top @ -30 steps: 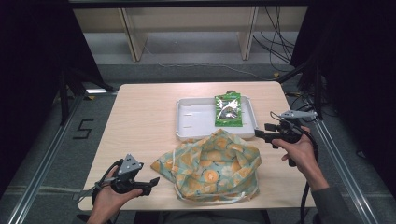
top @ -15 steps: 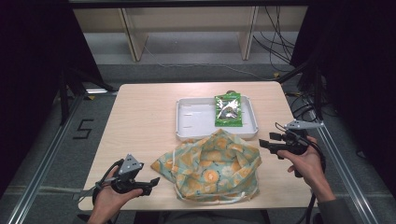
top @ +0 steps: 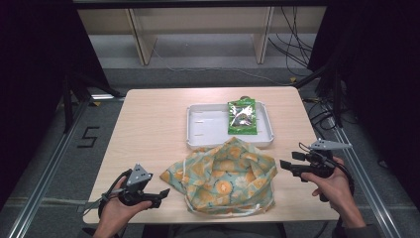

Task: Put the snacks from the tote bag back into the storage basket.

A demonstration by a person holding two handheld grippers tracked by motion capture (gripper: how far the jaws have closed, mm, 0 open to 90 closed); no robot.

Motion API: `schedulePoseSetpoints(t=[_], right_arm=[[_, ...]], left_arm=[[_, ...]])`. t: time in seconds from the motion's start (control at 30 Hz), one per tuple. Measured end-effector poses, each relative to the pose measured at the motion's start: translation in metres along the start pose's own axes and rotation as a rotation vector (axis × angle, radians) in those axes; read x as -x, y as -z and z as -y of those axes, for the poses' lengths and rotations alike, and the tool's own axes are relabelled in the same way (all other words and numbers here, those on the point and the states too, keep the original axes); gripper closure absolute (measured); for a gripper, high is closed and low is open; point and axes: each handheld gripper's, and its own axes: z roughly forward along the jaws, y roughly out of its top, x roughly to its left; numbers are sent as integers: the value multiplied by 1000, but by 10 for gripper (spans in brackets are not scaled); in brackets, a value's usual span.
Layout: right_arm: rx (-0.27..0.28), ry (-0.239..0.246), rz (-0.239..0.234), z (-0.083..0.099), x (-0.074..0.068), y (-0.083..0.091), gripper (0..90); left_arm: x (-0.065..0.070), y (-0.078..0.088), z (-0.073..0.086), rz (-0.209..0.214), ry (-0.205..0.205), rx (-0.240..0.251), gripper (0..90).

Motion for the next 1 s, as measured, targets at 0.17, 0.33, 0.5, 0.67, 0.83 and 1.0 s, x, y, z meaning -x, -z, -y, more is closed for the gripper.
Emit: schedulePoseSetpoints(t=[0.17, 0.33, 0.5, 0.67, 0.83, 1.0], right_arm=[[-19, -8, -3, 6, -6, 6, 348], [-39, -5, 4, 13, -7, 6, 342], [-52, 15, 7, 19, -8, 4, 342], [-58, 45, 1, 25, -7, 4, 337], [-71, 33, -5, 31, -9, 6, 331], [-75, 39, -9, 37, -9, 10, 326]], left_arm=[[0, 0, 0, -2, 4, 1, 203], [0, 0, 0, -2, -1, 4, 203], [0, 0, 0, -1, 0, 9, 203], [1, 0, 0, -8, -7, 5, 203], [1, 0, 1, -12, -8, 5, 203], [1, 0, 1, -6, 0, 4, 203]])
